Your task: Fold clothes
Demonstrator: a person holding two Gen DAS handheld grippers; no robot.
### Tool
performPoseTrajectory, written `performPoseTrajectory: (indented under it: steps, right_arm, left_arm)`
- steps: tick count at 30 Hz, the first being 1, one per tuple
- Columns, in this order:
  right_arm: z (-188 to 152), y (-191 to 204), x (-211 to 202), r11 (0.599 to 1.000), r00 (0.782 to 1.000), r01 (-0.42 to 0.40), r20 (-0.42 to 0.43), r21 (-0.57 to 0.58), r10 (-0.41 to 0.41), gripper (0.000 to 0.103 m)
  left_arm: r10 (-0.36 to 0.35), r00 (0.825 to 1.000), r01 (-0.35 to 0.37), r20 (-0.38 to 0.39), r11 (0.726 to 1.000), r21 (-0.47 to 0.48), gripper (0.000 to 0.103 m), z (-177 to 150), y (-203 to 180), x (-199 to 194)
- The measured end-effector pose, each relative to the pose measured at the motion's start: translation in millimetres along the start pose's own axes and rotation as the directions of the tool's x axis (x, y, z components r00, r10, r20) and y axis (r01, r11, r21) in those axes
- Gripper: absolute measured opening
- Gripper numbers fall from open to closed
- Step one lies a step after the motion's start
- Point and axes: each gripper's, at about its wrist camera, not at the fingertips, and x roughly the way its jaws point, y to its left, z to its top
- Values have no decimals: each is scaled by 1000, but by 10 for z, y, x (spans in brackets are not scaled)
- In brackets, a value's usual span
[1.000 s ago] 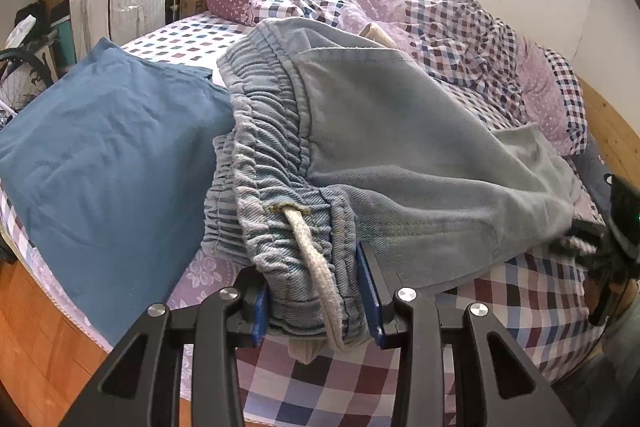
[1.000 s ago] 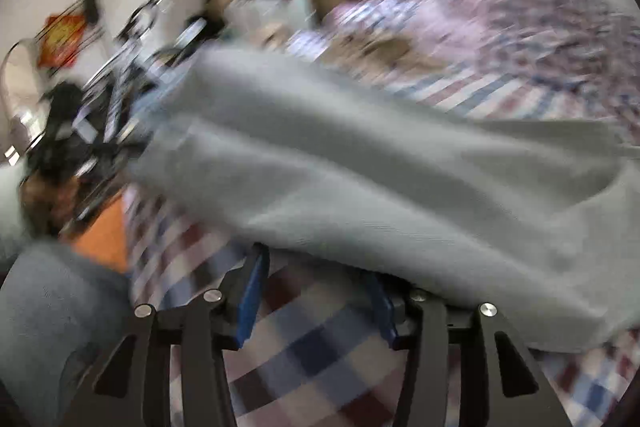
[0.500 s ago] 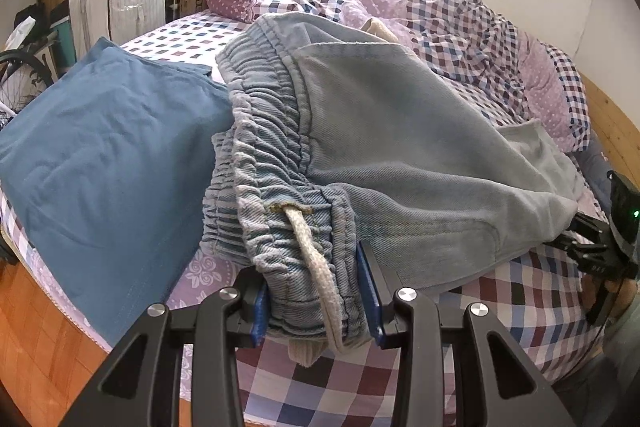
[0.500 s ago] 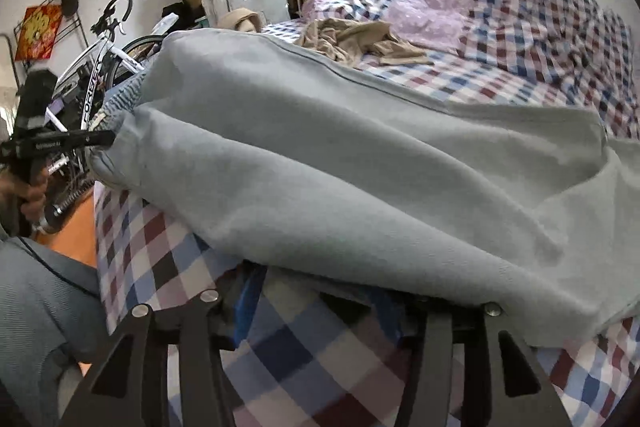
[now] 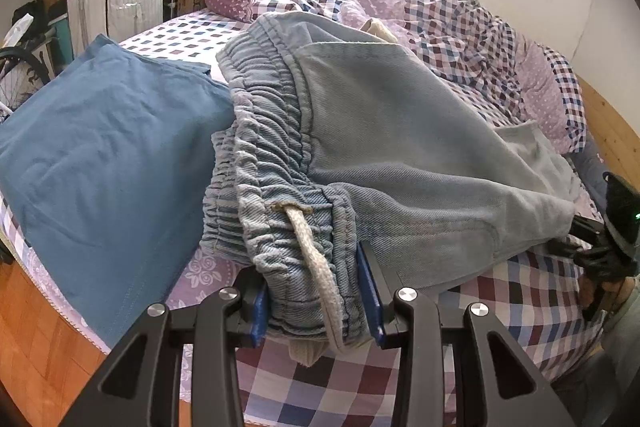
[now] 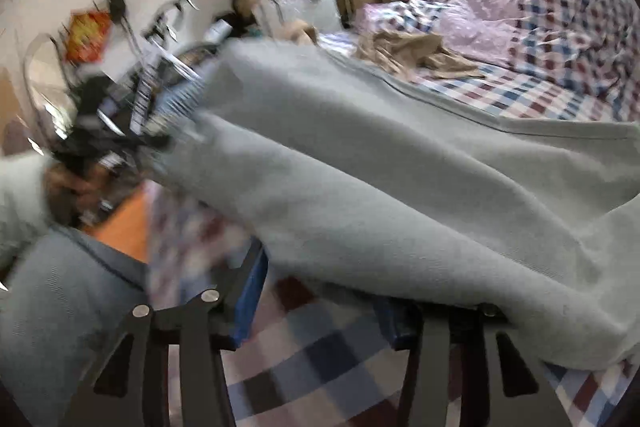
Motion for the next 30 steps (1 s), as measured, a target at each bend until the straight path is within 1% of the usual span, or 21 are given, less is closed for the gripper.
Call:
performPoseTrajectory:
  steps: [2,4,6,8,9,10,11,12,13,15,16,18,20,21,22,23,25,26,28,30]
  right_arm:
    - [11,68,90,998,998,49,-23,-30,-50,57]
    - [32,111,128,997,998,57,-24,-44,-58,74]
    - [43,138,180,997,998,65,-24,-39,-66,78]
    - [65,116,202,998,998,64,-9,6,-64,78]
    - [77,85,194,998,999,48,6,41,-48,75]
    - [80,44,168,997,999,33,22,76,-35,59]
    - [74,3,120,995,999,33,30,99,-36,33]
    - [72,-21,57,994,999,27,34,103,-31,25]
    - [72,-35,-16,995,999,8,39,98,-12,20]
    - [73,16,-259,998,998,-31,57,49,28,18]
    - [71,55,-365,999,998,-33,61,25,32,18]
    - [14,75,-520,998,996,-67,51,7,66,15]
    - [-60,78,-658,994,993,-109,36,-1,109,12]
    - [-96,79,-727,992,991,-130,29,-5,130,12]
    - [-142,68,-736,989,989,-147,12,-2,147,12]
    - [-211,50,-645,988,987,-156,-34,9,156,12]
    - [-333,80,-453,991,983,-135,-128,1,134,12]
    - [-372,101,-404,993,981,-121,-156,-7,119,12]
    - [-408,131,-397,994,978,-104,-181,-19,99,12]
    - [-405,116,-508,992,976,-125,-182,-20,119,12]
  left_arm:
    - [-1,1000,1,0,1000,3,41,-1,-1,-2]
    - [-3,1000,3,0,1000,0,41,2,5,1]
    - [-4,1000,4,2,1000,-2,41,3,7,0]
    - [-3,1000,3,2,1000,-3,41,5,7,0]
    - [-2,1000,2,2,1000,-3,41,4,7,0]
    - [-3,1000,3,2,1000,-4,41,5,12,3]
    - [-7,1000,7,2,1000,-3,41,8,14,-1]
    - [-11,1000,11,1,1000,-2,41,10,16,-6]
    - [-15,1000,15,0,1000,-1,41,12,18,-11]
    - [-24,1000,24,-1,1000,2,41,16,22,-21]
    - [-27,1000,27,3,1000,12,41,23,9,-47]
    - [-31,999,30,25,999,31,41,34,-8,-122]
    - [-65,996,63,56,998,30,41,16,23,-196]
    - [-80,996,79,45,997,24,41,-14,64,-176]
    - [-82,997,82,1,996,28,41,-60,84,-93]
    - [-78,997,79,-29,996,33,41,-101,89,-33]
    - [-70,994,74,-85,996,41,41,-182,96,82]
    - [-66,991,72,-113,996,46,42,-223,100,139]
    - [-74,993,76,-87,997,19,44,-214,117,88]
    - [-83,994,83,-67,997,1,48,-197,133,40]
